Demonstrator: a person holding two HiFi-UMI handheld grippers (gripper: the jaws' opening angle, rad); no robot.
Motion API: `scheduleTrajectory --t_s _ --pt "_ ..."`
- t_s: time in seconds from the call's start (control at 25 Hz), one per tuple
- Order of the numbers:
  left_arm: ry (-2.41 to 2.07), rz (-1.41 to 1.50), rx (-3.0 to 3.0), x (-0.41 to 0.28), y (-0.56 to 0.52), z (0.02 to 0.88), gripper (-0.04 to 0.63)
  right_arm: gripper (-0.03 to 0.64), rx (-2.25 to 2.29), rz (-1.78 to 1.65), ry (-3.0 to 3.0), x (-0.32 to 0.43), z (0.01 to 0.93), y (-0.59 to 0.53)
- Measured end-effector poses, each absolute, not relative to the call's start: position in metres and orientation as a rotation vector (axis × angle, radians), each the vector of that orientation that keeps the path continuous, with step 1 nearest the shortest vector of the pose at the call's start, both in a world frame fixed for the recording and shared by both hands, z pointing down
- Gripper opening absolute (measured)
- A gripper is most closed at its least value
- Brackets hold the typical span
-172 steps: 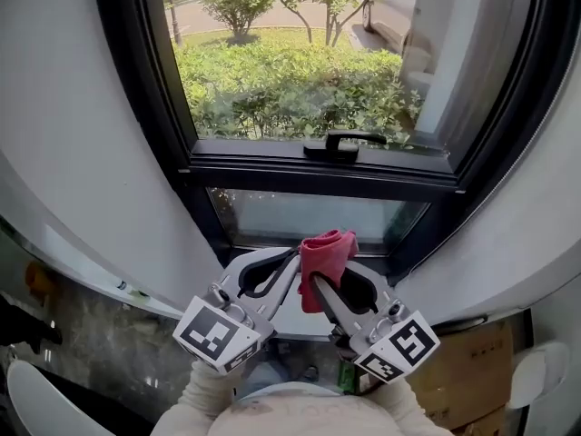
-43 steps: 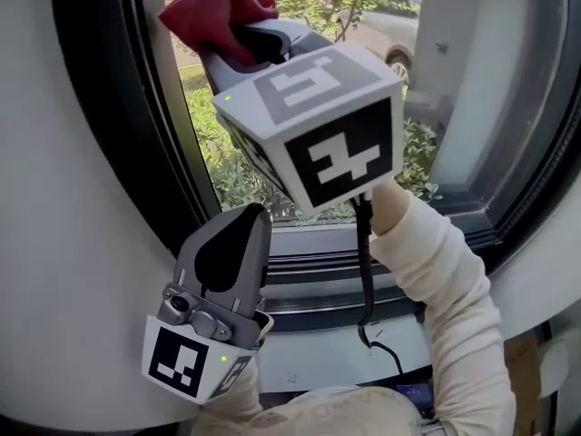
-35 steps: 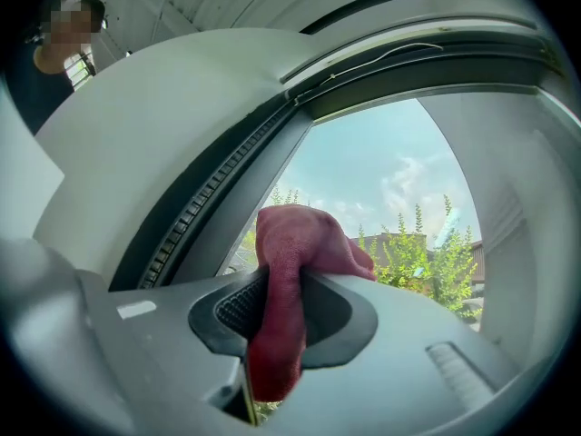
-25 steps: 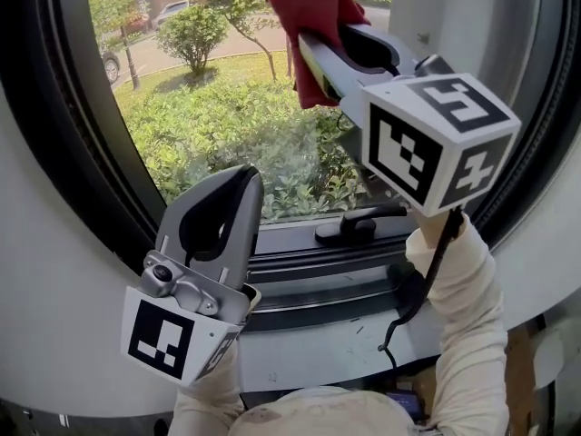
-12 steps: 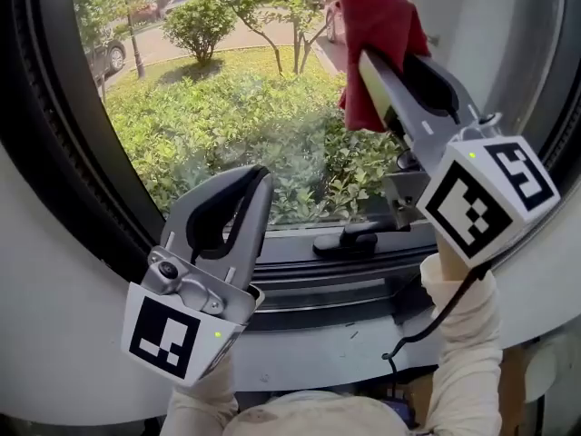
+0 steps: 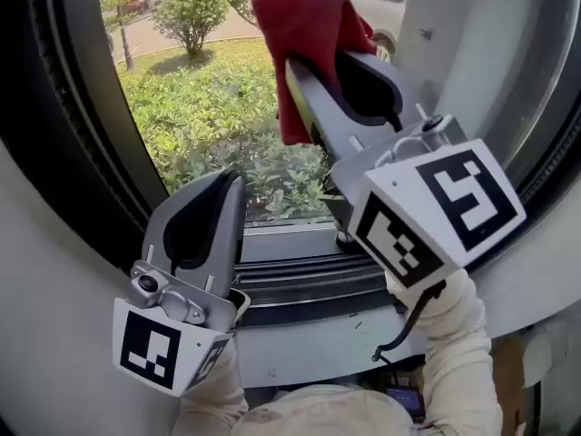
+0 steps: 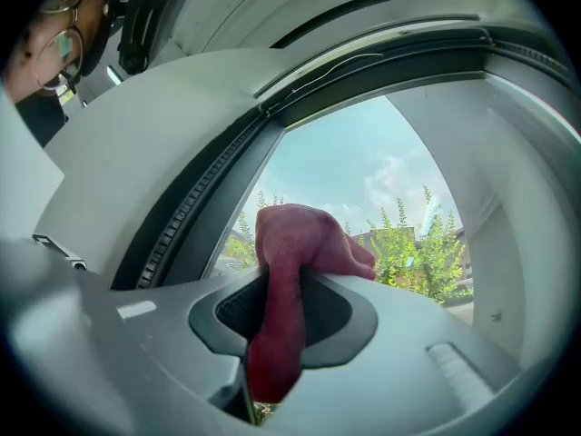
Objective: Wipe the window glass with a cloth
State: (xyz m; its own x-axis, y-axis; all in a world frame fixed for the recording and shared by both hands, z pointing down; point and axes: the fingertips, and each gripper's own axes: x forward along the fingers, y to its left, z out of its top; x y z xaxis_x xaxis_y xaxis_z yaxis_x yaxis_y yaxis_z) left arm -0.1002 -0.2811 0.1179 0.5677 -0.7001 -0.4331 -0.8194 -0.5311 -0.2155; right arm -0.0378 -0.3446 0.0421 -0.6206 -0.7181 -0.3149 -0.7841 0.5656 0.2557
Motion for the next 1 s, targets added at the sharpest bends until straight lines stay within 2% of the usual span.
scheduleTrajectory --t_s 0.28,0.52,0.72,1.0 --pt "1.246 0.475 -2.402 -0.133 -0.278 0.105 0.002 0.112 -1.239 0.597 2.671 -0.112 0.042 -0.351" --pt "1.260 0.475 -2.411 -0.127 -0.273 0.104 0.002 0.112 -1.180 0.637 2.798 -0.137 0.063 -0.348" --pt "1.264 0.468 -2.429 -0.122 -0.275 0.122 0.001 0.110 -1.192 0.633 2.756 -0.111 0.082 -0.349" --pt "1.226 0.432 -2.460 -0.081 -0.273 0.143 0.002 0.110 -1.292 0.531 2.691 -0.028 0.108 -0.349"
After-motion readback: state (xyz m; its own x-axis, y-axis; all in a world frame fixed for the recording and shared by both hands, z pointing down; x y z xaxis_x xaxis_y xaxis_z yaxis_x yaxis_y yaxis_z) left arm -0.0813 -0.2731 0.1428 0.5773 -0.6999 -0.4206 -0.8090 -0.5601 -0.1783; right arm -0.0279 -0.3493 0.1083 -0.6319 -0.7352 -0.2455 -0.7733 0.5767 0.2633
